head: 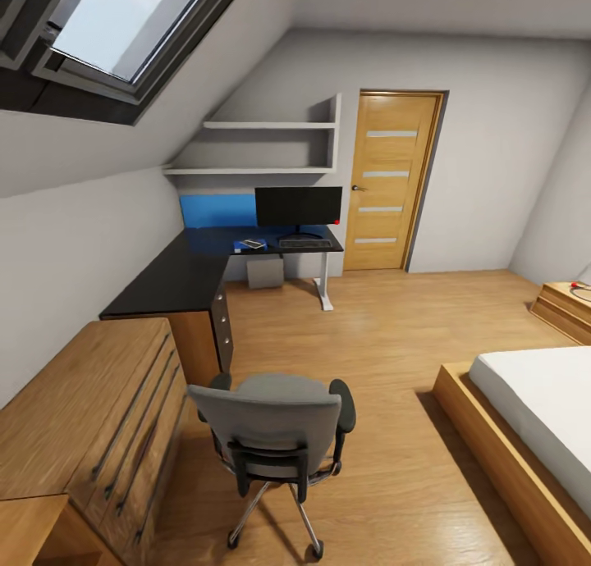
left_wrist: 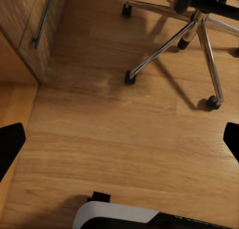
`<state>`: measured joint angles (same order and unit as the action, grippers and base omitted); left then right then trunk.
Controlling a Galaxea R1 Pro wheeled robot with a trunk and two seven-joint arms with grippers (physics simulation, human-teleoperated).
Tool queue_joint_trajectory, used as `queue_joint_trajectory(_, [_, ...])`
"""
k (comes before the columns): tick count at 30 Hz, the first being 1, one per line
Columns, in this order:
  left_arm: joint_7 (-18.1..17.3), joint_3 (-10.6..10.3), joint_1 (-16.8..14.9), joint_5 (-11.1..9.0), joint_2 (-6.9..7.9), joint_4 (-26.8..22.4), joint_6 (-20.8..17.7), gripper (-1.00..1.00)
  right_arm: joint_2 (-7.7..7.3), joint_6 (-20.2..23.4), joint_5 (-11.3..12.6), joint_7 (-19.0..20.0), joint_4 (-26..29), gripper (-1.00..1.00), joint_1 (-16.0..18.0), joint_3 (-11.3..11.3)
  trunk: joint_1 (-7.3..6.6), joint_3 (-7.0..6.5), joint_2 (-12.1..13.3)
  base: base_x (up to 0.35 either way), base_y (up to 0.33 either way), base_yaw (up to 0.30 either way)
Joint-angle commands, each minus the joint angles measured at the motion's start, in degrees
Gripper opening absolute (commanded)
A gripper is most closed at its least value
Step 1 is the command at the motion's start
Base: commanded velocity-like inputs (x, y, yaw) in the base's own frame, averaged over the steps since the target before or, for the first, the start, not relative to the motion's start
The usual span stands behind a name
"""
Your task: In the bedroom, organize the workspace by keeping the computer under the desk, ensuring the monitor is on the desk, placing the keyboard on the desk next to the monitor, placing the mouse on the desk next to the keyboard, moving the folder from the swivel chair onto the desk next to the mouse, stacking the notebook on top of the folder with the pen on top of the notebook, and positioning the swivel chair next to the desk.
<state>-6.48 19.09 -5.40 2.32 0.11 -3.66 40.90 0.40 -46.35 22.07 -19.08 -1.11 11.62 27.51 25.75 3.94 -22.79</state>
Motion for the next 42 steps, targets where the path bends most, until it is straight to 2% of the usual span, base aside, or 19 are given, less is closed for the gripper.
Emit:
queue_joint_trajectory(1, [-0.4, 0.5, -0.1, 0.2, 0.00, 0.1, 0.1, 1.00, 0.04, -0.1, 0.2, -0.3, -0.1, 1.00, 0.1, 0.5, 0.03, 0.13, -0.1, 0.000, 0.025, 0.000])
queue_joint_trajectory(24, [-0.3, 0.6, -0.1, 0.1, -0.07, -0.1, 0.5, 1.00, -0.05, 0.0, 0.2, -0.3, -0.1, 1.00, 0.1, 0.4, 0.03, 0.56, -0.1, 0.000, 0.003, 0.013])
queue_joint_trajectory(28, [0.0, 0.6, -0.1, 0.1, -0.34, -0.1, -0.1, 1.00, -0.01, 0.1, 0.1, -0.3, -0.1, 1.00, 0.1, 0.5, 0.91, 1.28, -1.7, 0.000, 0.000, 0.000])
queue_joint_trajectory(31, [0.1, 0.5, -0.1, 0.0, -0.98, -0.4, -3.8, 1.00, 0.14, 0.1, 0.0, -0.3, 0.0, 1.00, 0.1, 0.6, 1.57, 1.82, -2.9, 0.000, 0.000, 0.000])
queue_joint_trajectory(32, [0.1, 0.5, -0.1, 0.0, -1.19, -1.2, -6.5, 1.00, 0.18, 0.2, 0.1, -0.4, 0.1, 1.00, 0.1, 0.5, 1.79, 2.00, -3.3, 0.000, 0.000, 0.000])
queue_joint_trajectory(33, [0.1, 0.6, -0.1, 0.0, -1.50, -4.7, -12.6, 1.00, 0.27, 0.2, 0.3, -0.5, 1.4, 1.00, 0.1, 0.5, 2.01, 2.18, -3.7, 0.000, 0.000, 0.000])
queue_joint_trajectory(35, [0.1, 0.6, -0.1, 0.0, -1.66, -6.3, -14.5, 1.00, 0.31, 0.2, 0.3, -0.5, 2.5, 1.00, 0.1, 0.4, 2.45, 2.54, -4.5, 0.000, 0.000, 0.000])
queue_joint_trajectory(38, [0.2, 0.5, -0.1, 0.0, -2.54, -9.7, -17.4, 1.00, 0.41, 1.0, 0.3, -0.7, 7.0, 1.00, 0.1, 0.4, 3.11, 3.08, -5.7, 0.000, 0.000, 0.000])
queue_joint_trajectory(41, [1.0, 0.4, -0.1, 0.1, -3.60, -12.8, -19.8, 1.00, 0.55, 5.8, 0.1, -0.6, 11.9, 1.00, 0.1, 0.4, 3.77, 3.62, -6.9, 0.000, 0.000, 0.000])
queue_joint_trajectory(42, [1.7, 0.4, -0.1, 0.2, -4.26, -14.5, -21.5, 1.00, 0.65, 9.7, 0.1, -0.6, 14.5, 1.00, 0.2, 0.4, 3.99, 3.80, -7.3, 0.000, 0.000, 0.000])
